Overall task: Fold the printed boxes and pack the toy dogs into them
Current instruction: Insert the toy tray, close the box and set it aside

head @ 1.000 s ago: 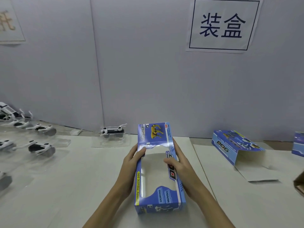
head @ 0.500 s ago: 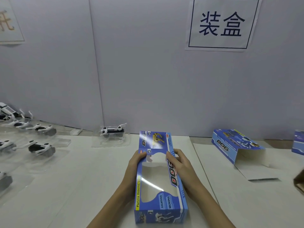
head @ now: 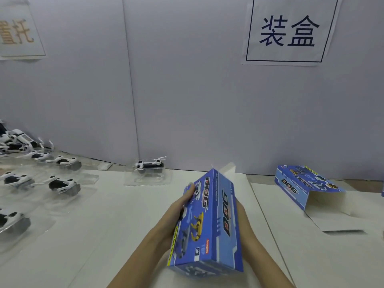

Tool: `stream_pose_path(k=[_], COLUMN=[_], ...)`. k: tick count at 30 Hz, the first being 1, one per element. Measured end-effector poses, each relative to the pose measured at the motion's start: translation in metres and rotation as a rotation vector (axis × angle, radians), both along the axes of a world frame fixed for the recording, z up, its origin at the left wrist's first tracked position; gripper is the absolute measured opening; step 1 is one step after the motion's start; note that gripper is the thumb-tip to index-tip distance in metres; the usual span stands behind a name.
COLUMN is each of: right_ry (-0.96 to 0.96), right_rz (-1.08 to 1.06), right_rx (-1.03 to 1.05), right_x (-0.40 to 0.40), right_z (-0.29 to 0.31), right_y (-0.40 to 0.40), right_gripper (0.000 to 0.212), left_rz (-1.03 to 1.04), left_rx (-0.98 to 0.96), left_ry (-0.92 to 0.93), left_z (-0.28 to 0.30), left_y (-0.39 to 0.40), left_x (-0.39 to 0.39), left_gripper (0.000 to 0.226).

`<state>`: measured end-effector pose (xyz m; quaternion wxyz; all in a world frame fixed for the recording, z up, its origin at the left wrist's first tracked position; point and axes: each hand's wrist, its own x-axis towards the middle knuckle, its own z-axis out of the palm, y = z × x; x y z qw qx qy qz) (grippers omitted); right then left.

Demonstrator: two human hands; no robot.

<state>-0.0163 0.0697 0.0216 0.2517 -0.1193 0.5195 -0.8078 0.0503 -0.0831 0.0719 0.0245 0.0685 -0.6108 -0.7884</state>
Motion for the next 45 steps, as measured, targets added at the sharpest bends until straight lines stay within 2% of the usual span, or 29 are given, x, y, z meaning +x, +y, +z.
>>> stream_pose_path(k=[1,2,3,4,6,9,13,18,20,23,26,29,31,32,33,35,37,39,41,43,45], right_ry=[0.024,0.068,0.112,0.139,0.228,0.330,0.230,0.171,0.167,0.181,0.151,0.123,0.115,0.105,0.100,0.130,0.160,0.136,0.125,0.141,0.167], right_rz=[-0.052,-0.144,-0.179,-0.204,-0.170,-0.110,-0.115,-0.108,-0.107,-0.147,-0.189,-0.240,-0.281,-0.296,-0.302,-0.291,-0.252,-0.225,-0.220,-0.209,-0.169], right_rx=[0.037,0.069,0.053,0.025,0.012,0.116,0.081,0.070,0.083,0.150,0.194,0.199,0.165,0.131,0.099,0.083,0.107,0.110,0.137,0.178,0.214], right_x=[-0.006,-0.010,-0.014,-0.018,-0.019,-0.012,-0.007,-0.011,-0.012,-0.013,-0.013,-0.011,-0.009,-0.007,-0.006,-0.003,-0.001,-0.001,-0.003,-0.007,-0.010], right_z=[-0.003,0.000,0.002,0.007,0.013,0.015,0.012,0.009,0.008,0.005,0.001,-0.001,-0.001,0.000,0.002,0.006,0.007,0.006,0.005,0.004,0.005], right_y=[0.002,0.005,0.009,0.013,0.015,0.008,0.003,0.006,0.005,0.004,0.005,0.004,0.003,0.002,0.002,0.001,0.000,-0.001,0.000,0.002,0.003], right_gripper=[0.040,0.031,0.025,0.025,0.031,0.039,0.046,0.028,0.027,0.029,0.032,0.033,0.034,0.034,0.034,0.035,0.046,0.044,0.029,0.023,0.026], left_rz=[-0.050,-0.064,0.055,0.099,0.103,0.072,0.101,0.079,0.079,0.108,0.190,0.252,0.246,0.162,0.127,0.185,0.156,0.129,0.081,0.146,0.117], left_rx=[0.034,0.046,0.044,0.082,0.181,0.203,0.211,0.201,0.230,0.131,-0.005,-0.064,-0.062,0.074,0.149,-0.136,-0.322,-0.312,-0.074,-0.088,-0.164], left_ry=[0.032,0.004,-0.060,-0.082,-0.039,0.018,0.033,0.033,0.036,0.037,0.078,0.028,0.058,0.077,0.100,0.159,0.125,0.144,0.196,0.148,0.108], left_z=[-0.006,-0.009,-0.012,-0.018,-0.032,-0.032,-0.038,-0.032,-0.036,-0.030,-0.032,-0.029,-0.028,-0.018,-0.011,-0.005,0.015,0.011,-0.008,-0.018,-0.018], left_y=[-0.007,-0.010,-0.011,-0.014,-0.017,-0.013,-0.012,-0.002,-0.003,-0.009,-0.003,0.012,0.007,0.011,0.011,0.016,0.032,0.025,0.014,0.006,0.006], left_x=[-0.005,-0.004,-0.011,-0.010,-0.001,0.000,-0.004,0.002,0.002,-0.008,-0.008,0.004,-0.005,-0.002,-0.002,-0.003,0.008,0.008,0.006,0.011,0.006], left_gripper=[0.100,0.075,0.054,0.042,0.044,0.057,0.055,0.053,0.052,0.027,0.011,0.033,0.022,0.015,0.026,0.041,0.045,0.036,0.040,0.042,0.041])
